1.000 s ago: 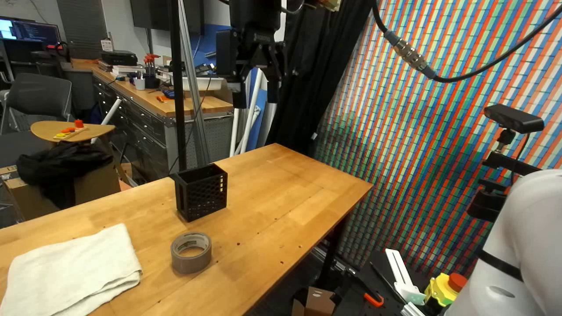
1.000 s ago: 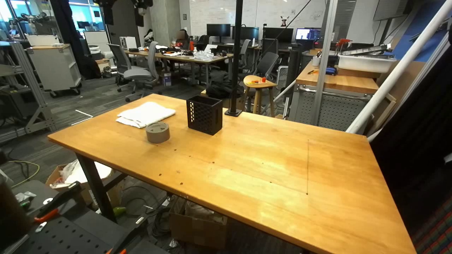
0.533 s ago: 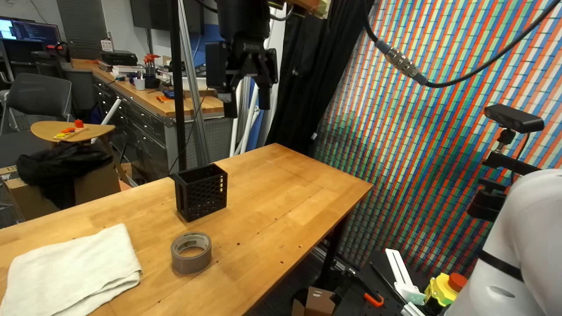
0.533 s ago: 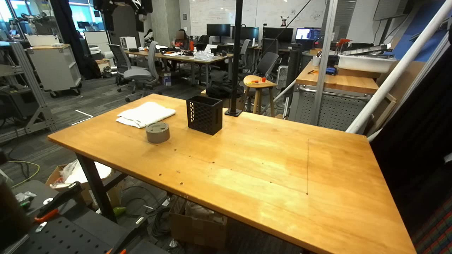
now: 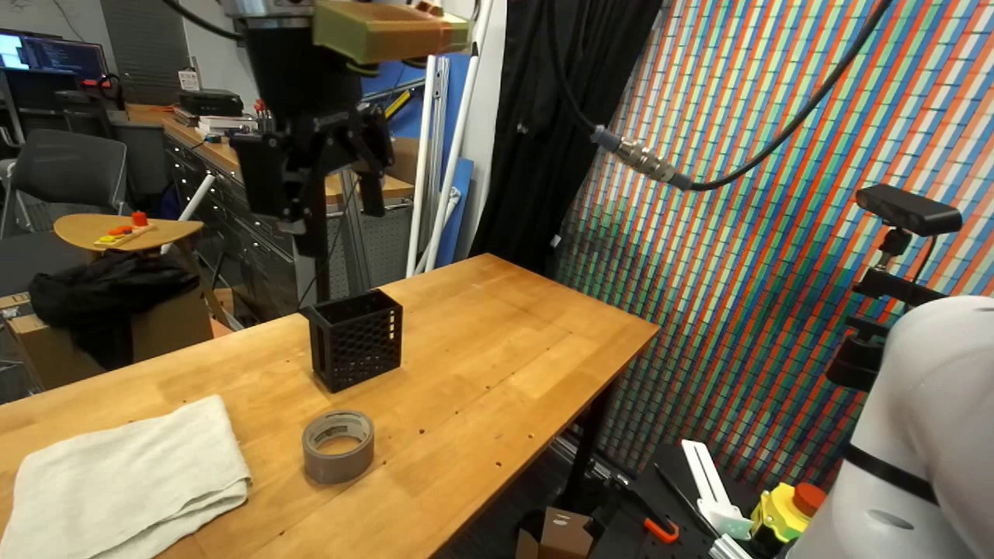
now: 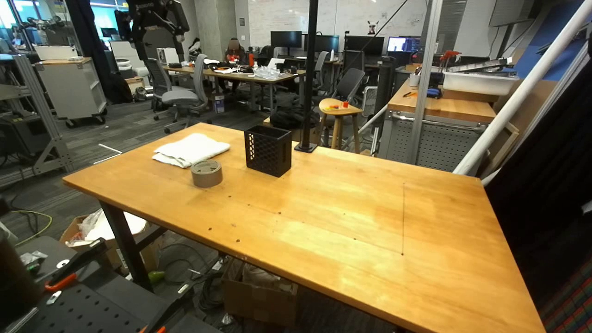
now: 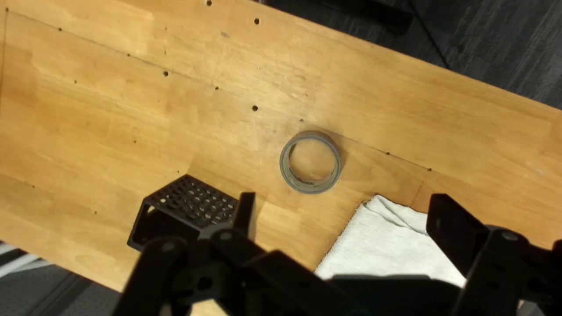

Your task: Put the towel inside the black box

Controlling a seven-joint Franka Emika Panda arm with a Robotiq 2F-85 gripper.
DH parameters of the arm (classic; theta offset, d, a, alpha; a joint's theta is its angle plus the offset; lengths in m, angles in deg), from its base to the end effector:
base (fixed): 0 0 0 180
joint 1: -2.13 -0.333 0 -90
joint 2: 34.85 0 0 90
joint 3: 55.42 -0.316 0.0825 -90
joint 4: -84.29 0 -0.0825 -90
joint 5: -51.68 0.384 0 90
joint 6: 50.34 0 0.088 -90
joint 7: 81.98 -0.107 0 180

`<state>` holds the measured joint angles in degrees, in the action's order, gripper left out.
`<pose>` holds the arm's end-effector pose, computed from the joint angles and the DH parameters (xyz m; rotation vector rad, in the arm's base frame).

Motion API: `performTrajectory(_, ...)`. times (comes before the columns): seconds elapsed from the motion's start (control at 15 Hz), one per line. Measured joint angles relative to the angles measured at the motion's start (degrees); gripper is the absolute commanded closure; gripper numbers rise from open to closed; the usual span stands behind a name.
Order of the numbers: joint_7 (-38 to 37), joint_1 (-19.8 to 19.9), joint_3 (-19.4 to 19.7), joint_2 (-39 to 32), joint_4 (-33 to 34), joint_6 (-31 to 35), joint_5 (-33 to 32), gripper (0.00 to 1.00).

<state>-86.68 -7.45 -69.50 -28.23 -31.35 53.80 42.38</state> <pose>0.4755 0.1979 0.4947 2.8897 0.5481 -0.0613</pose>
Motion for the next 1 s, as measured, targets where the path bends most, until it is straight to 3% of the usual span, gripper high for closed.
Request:
performTrajectory(0.6, -5.44, -6.25, -2.39, -16.38, 10.48, 15.05, -12.48, 0.0)
performTrajectory(1.0, -4.83, -8.49, -0.53, -28.46, 17.84, 21.15, -14.45, 0.0)
